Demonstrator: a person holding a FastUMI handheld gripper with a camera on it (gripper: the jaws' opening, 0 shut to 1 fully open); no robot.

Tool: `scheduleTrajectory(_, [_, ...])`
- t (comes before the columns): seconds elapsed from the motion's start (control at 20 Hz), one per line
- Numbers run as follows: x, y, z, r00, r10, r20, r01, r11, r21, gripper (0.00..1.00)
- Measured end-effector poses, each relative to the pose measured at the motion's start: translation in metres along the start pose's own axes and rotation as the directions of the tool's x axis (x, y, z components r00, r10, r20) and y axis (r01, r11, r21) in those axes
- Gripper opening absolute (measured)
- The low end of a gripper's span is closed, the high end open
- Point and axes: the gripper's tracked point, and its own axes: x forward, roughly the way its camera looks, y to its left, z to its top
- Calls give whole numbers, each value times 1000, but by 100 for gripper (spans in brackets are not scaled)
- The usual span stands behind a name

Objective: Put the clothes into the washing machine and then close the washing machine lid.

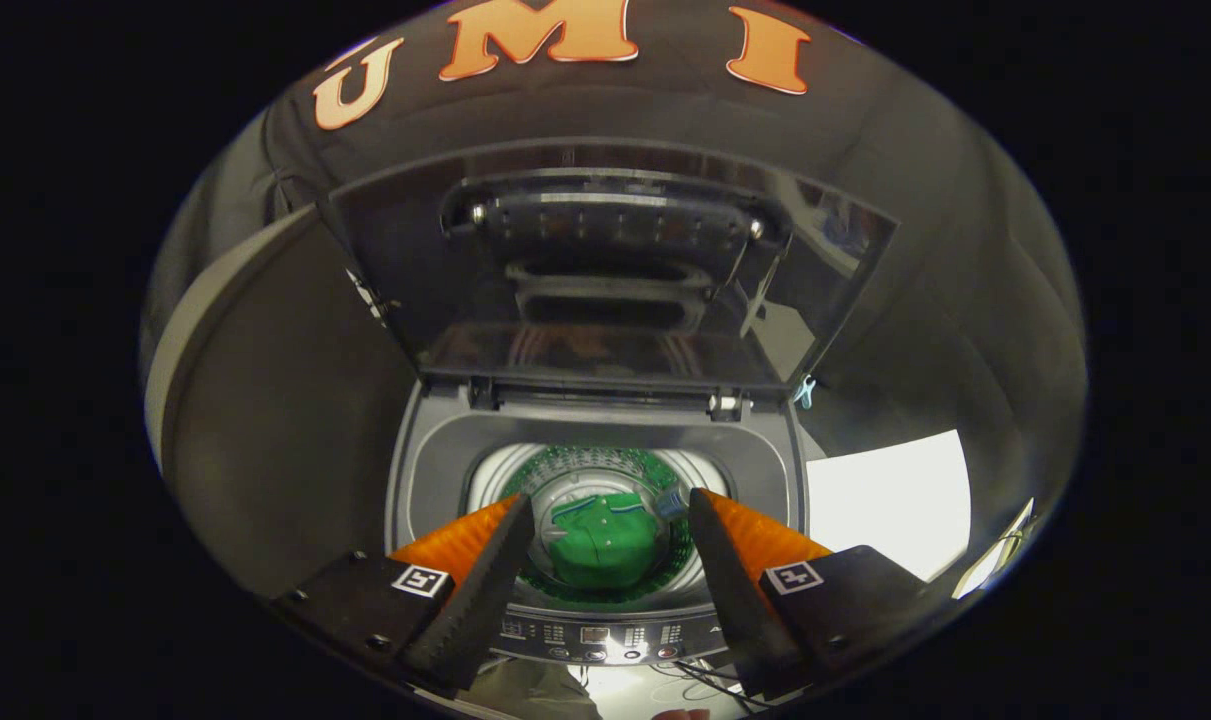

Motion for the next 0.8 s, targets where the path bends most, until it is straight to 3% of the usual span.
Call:
scheduleTrajectory(0.35, [-48, 13, 85, 984, 62, 165, -63, 998, 2, 100])
scheduleTrajectory(0.6, [-74, 6, 156, 959, 56, 278, -63, 998, 14, 100])
scheduleTrajectory(0.8, [-63, 2, 202, 931, 46, 362, -68, 997, 48, 99])
